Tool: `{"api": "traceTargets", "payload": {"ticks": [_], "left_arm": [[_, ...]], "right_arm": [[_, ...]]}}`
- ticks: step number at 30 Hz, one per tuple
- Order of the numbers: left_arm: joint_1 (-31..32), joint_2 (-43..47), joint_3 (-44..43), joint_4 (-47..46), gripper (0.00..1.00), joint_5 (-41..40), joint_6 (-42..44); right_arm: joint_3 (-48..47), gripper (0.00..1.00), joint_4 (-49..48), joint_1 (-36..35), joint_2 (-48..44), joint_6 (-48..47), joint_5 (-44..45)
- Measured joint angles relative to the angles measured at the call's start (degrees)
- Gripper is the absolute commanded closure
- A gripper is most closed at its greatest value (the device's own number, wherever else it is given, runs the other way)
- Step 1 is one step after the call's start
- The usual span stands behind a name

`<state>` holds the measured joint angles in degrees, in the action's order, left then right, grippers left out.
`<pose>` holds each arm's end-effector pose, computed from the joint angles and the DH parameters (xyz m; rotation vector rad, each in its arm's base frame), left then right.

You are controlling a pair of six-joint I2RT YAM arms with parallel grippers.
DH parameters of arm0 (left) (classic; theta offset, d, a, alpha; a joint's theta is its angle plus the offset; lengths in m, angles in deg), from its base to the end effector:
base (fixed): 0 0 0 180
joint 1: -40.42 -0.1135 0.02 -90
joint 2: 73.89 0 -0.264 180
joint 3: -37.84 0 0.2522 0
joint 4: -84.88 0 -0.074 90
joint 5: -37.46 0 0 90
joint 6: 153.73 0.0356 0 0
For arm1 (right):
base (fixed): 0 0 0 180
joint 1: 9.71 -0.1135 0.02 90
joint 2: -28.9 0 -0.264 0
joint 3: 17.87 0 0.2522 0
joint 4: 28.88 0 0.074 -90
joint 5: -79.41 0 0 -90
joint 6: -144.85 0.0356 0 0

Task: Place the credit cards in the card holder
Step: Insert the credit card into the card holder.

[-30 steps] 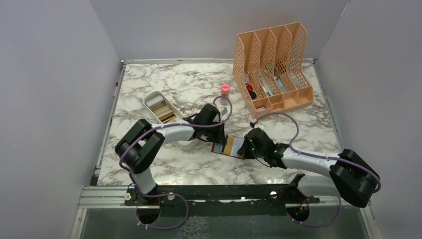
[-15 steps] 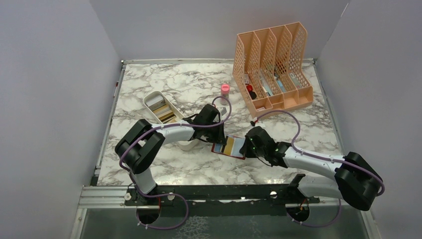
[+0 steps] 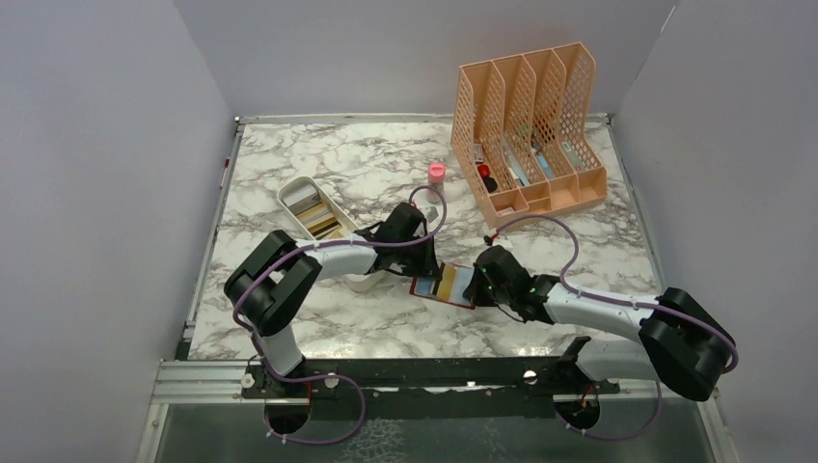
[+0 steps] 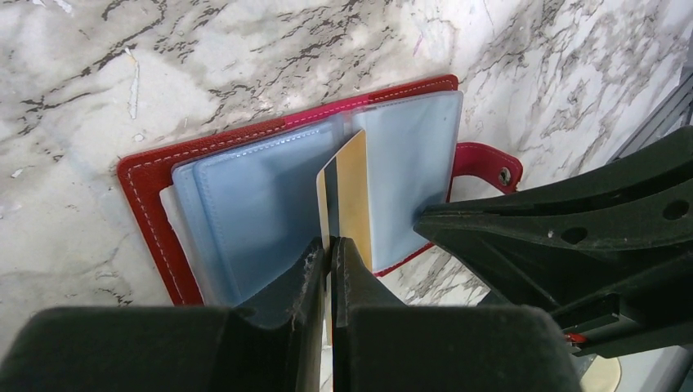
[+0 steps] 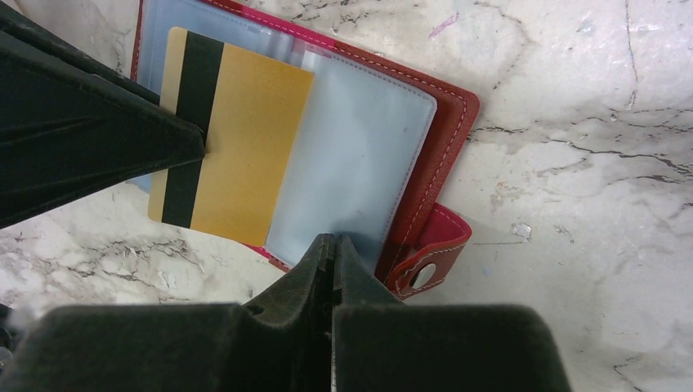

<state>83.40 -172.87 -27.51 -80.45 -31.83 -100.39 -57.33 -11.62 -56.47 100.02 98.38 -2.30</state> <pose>0.2420 -0.2428 0.1545 0.3270 2.6104 -1.0084 0.1551 0.1575 0.1486 -0.0026 2.4866 0.5332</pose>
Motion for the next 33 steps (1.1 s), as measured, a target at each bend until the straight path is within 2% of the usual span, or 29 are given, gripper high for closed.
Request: {"api": "traceTargets", "payload": {"ticks": [19,27,33], "left_arm": [[-0.24,-0.13,3.76,-6.54,0.91,-0.55,-5.99],[-0.15,-0.37,4.48,-8.76,0.78,-0.37,-7.23],[-0.09,-0.48,4.48,-8.98,0.74,-0.35,-7.06]], "right_arm": [[0.7,0.96,-1.49,0.0,-0.09,0.15,-0.11],[0.83,0.91,-1.2,0.0,-0.61,0.15,-0.17],[0.02,0.86,4.2,0.0,-4.68,-0.09,-0.13]]}}
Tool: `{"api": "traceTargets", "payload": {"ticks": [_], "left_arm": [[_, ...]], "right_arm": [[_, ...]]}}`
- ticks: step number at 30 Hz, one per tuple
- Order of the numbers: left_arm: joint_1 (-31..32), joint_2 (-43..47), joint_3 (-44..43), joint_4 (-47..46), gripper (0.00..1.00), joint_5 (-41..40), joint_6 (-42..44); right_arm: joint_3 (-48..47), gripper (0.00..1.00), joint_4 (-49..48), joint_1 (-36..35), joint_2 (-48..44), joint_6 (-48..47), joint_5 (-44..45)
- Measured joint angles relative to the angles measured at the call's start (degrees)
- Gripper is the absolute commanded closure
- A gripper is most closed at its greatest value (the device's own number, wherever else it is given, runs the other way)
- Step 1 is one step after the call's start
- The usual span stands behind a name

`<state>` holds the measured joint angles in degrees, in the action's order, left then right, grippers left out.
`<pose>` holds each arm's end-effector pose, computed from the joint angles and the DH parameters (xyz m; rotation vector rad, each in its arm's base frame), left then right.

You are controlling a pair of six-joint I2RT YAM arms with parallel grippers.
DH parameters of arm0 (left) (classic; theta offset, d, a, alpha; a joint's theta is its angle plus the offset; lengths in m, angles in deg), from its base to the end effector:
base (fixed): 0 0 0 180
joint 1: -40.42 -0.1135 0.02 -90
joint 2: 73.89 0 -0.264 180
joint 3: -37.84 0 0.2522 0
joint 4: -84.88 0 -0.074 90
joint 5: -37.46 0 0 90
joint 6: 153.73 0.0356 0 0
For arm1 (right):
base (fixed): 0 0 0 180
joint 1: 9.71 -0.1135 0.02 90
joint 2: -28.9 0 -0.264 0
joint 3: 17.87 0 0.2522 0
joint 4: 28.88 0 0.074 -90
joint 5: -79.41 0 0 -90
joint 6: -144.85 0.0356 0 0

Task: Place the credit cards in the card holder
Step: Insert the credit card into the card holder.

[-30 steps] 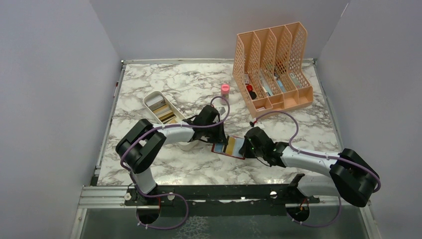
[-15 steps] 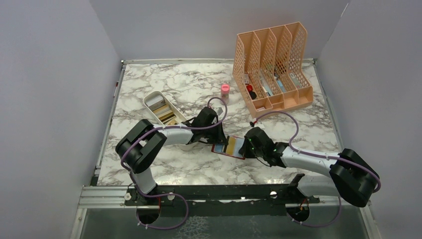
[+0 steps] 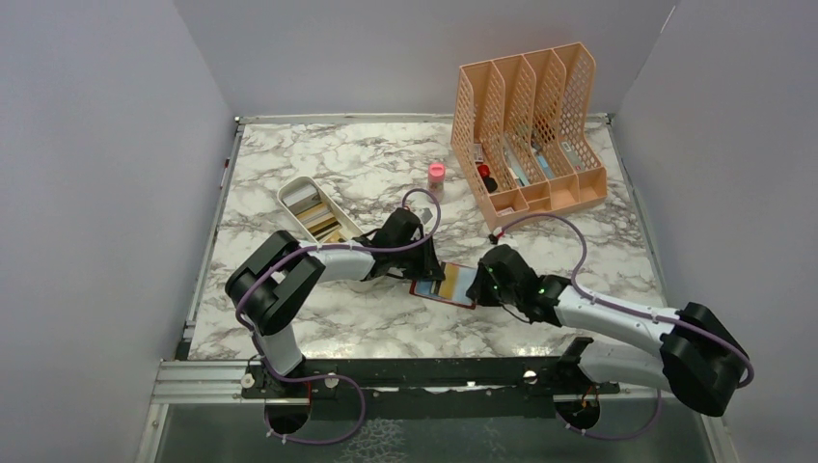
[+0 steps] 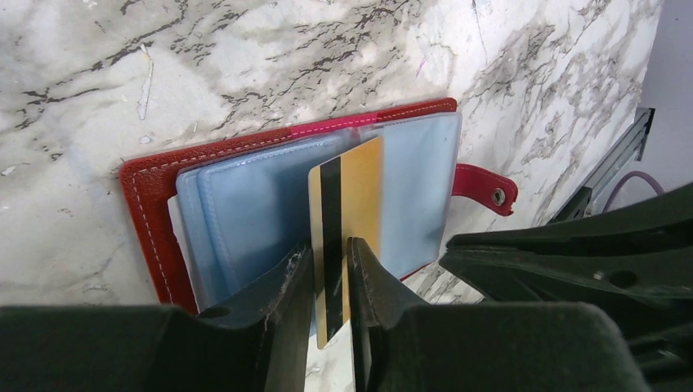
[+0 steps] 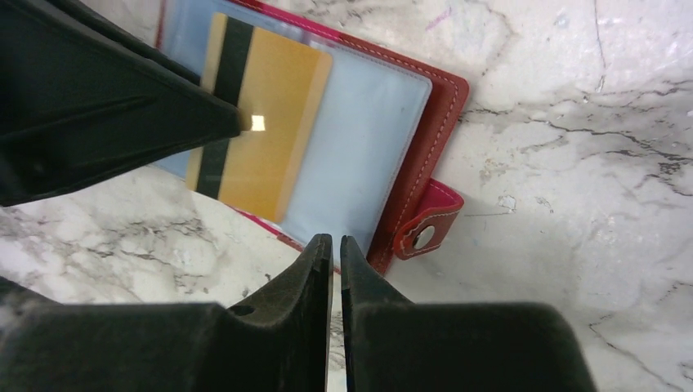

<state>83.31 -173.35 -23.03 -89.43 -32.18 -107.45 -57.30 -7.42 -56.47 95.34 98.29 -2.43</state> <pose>0.2388 -0.2387 0.1416 0.1768 2.5832 -1.0839 0.1486 0.1507 0.1592 -0.0048 2.4807 0.5412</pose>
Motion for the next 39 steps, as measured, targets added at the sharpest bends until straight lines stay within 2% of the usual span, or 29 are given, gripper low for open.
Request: {"api": "traceTargets", "payload": {"ticks": [4,13,24,32,39], "left_arm": [[0.0,0.0,0.0,-0.07,0.7,0.0,0.17],[0.94,0.0,-0.96,1.14,0.68,-1.09,1.64],[2.1,0.0,-2.16,3.21,0.67,-2.91,2.78],[2.25,0.17,-2.45,3.74,0.59,-3.48,3.1],[2.51,2.05,-3.45,8.13,0.57,-6.23,4.61]], "right_arm": [[-1.75,0.84,2.4,0.0,-2.71,-0.04,0.61],[-2.78,0.82,5.62,0.0,-2.19,-0.02,3.85],[-2.51,0.79,5.22,0.0,1.46,0.46,4.46],[-1.16,0.79,3.72,0.0,1.84,0.72,4.44],[-0.76,0.79,2.64,0.0,1.95,0.7,4.44]]}}
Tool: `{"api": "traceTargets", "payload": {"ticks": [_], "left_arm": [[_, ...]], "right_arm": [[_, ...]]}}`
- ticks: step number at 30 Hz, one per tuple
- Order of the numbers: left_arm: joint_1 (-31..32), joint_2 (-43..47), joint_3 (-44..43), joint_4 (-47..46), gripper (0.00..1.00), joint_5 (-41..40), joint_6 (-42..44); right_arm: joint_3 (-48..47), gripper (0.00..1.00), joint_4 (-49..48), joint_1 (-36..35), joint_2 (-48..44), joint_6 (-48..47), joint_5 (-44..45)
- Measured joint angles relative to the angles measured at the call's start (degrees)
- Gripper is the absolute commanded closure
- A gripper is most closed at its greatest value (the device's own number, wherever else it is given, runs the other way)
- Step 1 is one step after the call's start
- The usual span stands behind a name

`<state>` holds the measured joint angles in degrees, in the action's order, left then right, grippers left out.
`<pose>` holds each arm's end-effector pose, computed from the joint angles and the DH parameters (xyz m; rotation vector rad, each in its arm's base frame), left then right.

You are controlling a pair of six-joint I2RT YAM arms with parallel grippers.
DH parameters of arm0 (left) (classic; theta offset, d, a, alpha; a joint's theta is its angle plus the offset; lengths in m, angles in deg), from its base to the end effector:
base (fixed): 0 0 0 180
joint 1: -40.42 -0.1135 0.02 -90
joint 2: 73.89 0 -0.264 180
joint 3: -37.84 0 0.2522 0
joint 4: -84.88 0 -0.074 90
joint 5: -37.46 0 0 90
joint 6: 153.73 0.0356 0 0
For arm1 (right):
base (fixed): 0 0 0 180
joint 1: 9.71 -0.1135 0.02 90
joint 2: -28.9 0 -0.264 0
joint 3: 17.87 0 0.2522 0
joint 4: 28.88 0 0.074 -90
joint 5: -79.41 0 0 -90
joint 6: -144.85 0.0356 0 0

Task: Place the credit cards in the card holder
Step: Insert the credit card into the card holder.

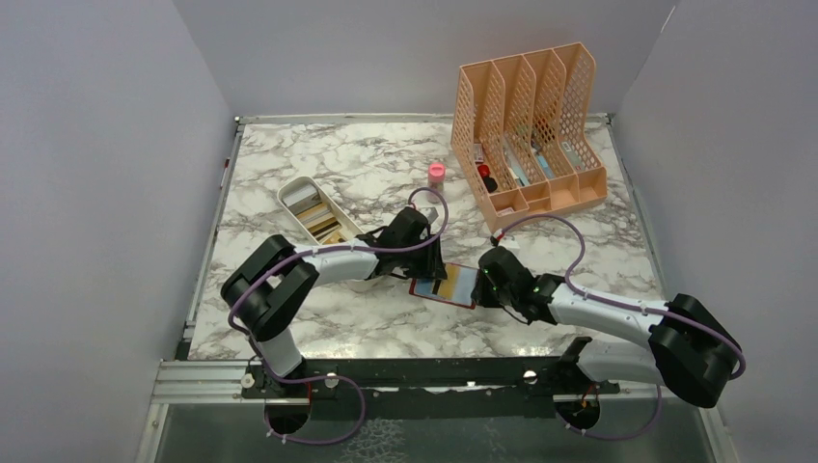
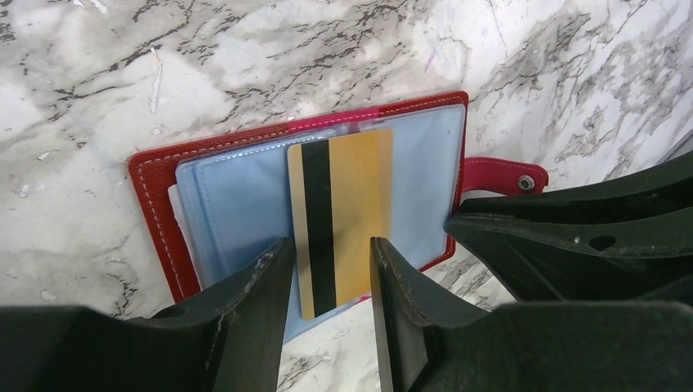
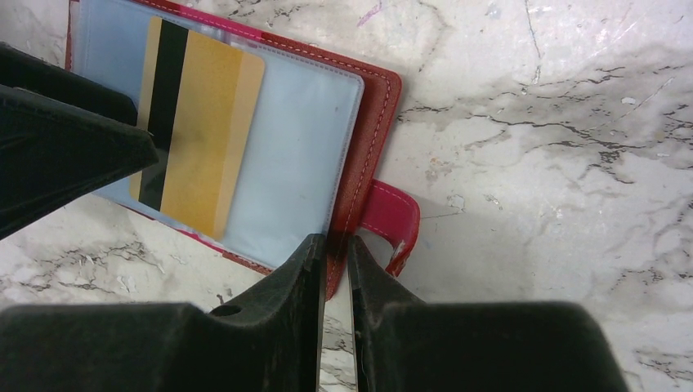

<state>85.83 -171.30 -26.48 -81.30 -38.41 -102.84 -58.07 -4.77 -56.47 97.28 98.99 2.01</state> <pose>0.2321 -0.2479 0.1584 0.2689 2.5795 -0.9254 0.1506 0.1488 0.1538 0.0370 2.4992 0.4144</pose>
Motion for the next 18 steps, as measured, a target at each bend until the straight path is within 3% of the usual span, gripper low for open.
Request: {"api": "traceTargets", "payload": {"ticks": [18], "left_arm": [[1.86,-1.05,0.0,-1.84,0.59,0.0,-1.4]], "right_arm": [[0.68,0.79,-1.42,0.0,0.42,0.0,-0.07]]}}
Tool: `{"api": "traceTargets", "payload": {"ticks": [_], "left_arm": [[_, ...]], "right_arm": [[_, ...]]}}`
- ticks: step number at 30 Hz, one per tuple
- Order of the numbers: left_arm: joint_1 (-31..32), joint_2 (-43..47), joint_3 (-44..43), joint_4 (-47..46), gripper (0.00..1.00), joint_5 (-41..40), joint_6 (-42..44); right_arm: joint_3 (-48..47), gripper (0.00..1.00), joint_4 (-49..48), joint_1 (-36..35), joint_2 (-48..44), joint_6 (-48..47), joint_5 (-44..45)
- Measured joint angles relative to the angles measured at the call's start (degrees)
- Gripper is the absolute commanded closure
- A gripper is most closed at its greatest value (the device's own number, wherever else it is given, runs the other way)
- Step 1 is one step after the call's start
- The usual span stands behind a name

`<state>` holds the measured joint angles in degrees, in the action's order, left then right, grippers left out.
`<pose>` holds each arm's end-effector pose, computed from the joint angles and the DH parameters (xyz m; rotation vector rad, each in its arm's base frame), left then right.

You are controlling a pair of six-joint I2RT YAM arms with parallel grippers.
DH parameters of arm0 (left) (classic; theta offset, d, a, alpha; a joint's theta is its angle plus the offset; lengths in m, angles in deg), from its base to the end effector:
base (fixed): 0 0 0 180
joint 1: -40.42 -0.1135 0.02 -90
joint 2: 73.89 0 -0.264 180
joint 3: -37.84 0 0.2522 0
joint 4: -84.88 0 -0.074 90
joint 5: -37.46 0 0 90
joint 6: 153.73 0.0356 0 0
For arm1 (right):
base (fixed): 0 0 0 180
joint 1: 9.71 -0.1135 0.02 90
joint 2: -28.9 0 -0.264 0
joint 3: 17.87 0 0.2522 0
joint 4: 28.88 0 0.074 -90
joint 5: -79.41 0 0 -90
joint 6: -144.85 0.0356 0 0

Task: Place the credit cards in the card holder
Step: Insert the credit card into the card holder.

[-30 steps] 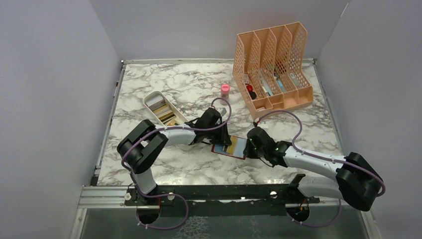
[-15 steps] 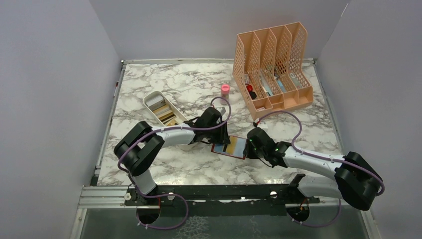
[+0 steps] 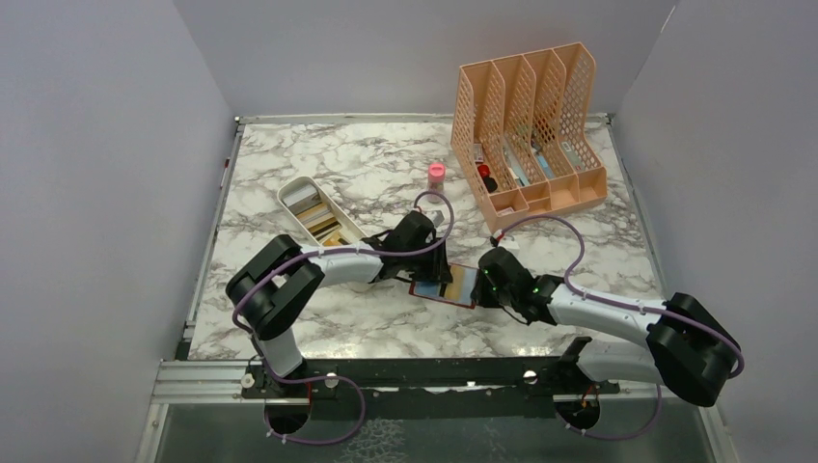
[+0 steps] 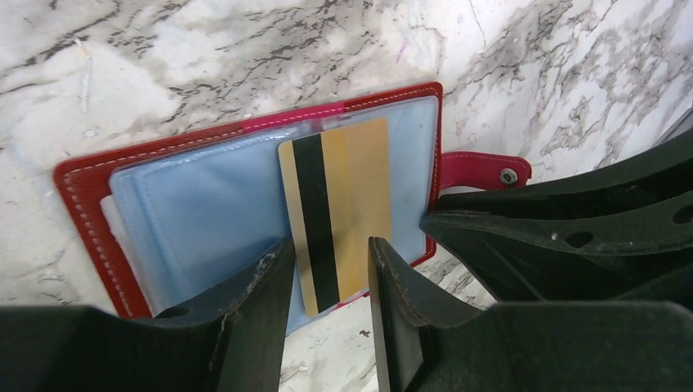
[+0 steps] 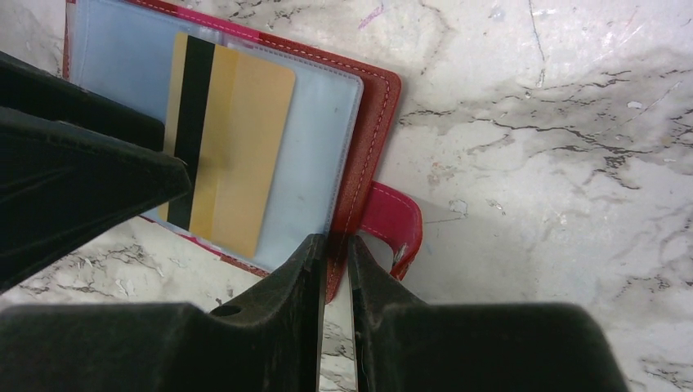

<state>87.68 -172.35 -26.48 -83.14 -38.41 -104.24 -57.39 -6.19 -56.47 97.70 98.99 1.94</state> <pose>0.2263 -0.2577 0.1549 0.2815 2.5776 -0.9545 0.1505 0.1488 0.1506 0.0373 2.4952 0.4204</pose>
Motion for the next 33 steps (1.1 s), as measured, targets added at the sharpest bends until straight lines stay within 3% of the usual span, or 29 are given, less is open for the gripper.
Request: {"api": "traceTargets", "payload": {"ticks": [24,33], "left_arm": [[2.4,-2.36,0.0,-4.7,0.59,1.4,-3.26],[2.73,1.01,-4.74,5.55,0.54,-3.02,2.64]], "right_arm": [[0.79,0.77,-2.14,0.0,-0.39,0.42,-0.33],[0.79,0.7,1.4,0.0,-9.03,0.39,-0.81]]}}
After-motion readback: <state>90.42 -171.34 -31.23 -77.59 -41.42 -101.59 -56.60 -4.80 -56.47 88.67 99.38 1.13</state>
